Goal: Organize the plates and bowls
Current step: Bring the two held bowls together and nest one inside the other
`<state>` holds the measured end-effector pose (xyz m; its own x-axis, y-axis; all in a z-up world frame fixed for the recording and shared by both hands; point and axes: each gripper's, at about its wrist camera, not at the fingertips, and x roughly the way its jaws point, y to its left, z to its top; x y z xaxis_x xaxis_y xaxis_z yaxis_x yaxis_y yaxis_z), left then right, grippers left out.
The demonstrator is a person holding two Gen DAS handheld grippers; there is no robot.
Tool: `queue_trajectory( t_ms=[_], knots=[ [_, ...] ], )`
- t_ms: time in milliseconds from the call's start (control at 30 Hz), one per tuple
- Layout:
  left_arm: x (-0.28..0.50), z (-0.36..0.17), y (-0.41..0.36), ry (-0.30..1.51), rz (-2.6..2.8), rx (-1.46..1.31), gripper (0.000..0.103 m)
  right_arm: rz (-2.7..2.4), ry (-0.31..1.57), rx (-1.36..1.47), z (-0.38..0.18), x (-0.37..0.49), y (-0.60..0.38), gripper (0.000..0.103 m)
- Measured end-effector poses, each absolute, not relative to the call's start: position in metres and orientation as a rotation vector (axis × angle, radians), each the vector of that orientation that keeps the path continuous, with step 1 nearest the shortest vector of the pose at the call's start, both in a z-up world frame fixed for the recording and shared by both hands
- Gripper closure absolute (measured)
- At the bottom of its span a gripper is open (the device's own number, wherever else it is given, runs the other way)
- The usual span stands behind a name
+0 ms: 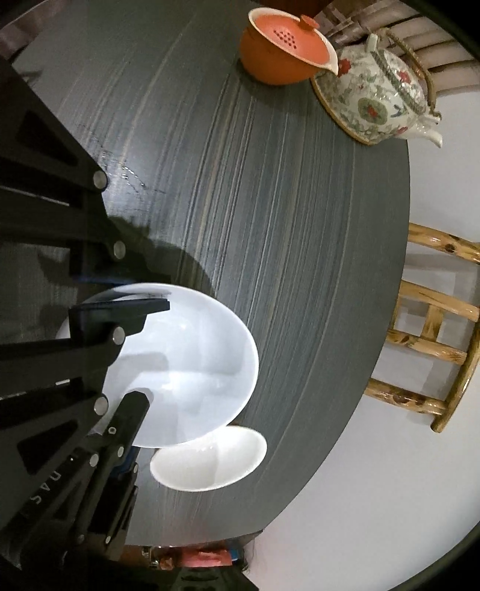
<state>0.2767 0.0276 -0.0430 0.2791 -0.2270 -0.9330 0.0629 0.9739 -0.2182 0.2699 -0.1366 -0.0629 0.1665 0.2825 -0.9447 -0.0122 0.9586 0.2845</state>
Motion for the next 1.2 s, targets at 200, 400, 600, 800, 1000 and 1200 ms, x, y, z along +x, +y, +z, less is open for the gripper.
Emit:
queue_trajectory(
  t_ms=[200,400,600,800,1000,1200],
  knots=[
    [0.262,-0.022,0.019,1.256,-0.205,-0.128,0.097,0.222,1.375,0.222,-0.046,0.252,-0.139,0.091],
    [0.247,-0.002,-0.005,1.233,-0.235,-0.103,0.097,0.214,1.35,0.217,-0.027,0.226,-0.153,0.091],
    [0.226,0.013,-0.043,1.222,-0.283,-0.069,0.096,0.182,1.328,0.213,-0.009,0.202,-0.181,0.091],
    [0.205,0.016,-0.096,1.225,-0.343,-0.024,0.096,0.132,1.314,0.228,0.002,0.177,-0.225,0.091],
    [0.187,0.009,-0.144,1.252,-0.394,-0.005,0.095,0.08,1.324,0.216,0.002,0.153,-0.27,0.091],
    [0.175,0.004,-0.188,1.26,-0.441,0.034,0.095,0.032,1.333,0.236,-0.001,0.135,-0.311,0.091]
  ],
)
